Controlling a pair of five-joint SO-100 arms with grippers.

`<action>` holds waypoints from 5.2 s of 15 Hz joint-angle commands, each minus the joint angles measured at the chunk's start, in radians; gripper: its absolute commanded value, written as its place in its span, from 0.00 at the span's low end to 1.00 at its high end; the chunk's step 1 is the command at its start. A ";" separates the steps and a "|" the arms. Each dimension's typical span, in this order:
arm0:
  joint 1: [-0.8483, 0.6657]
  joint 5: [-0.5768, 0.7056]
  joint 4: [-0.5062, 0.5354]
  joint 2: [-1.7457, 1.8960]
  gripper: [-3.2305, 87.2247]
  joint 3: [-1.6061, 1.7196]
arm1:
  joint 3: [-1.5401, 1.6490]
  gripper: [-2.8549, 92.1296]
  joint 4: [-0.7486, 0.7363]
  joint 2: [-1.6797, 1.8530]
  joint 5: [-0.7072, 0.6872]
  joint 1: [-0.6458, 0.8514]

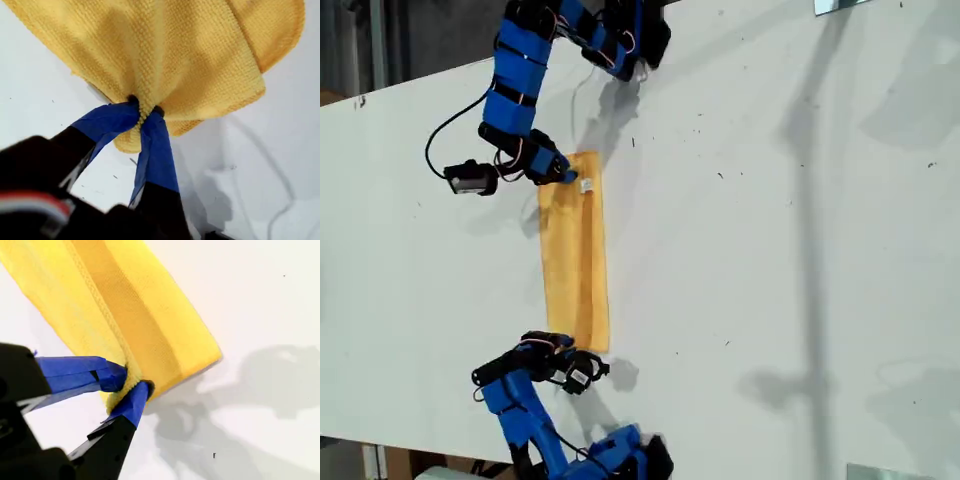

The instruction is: Grasp corners of a square towel and fold twice.

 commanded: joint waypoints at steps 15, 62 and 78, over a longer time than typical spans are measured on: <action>0.067 -0.063 0.049 0.133 0.32 0.054 | 0.195 0.32 -0.032 0.193 -0.008 0.067; 0.052 -0.511 -0.192 2.046 0.27 1.489 | 0.097 0.09 -0.172 -0.244 -0.124 0.212; -0.281 -0.337 -0.313 2.045 0.25 1.660 | 0.037 0.03 -0.011 0.321 -0.008 0.106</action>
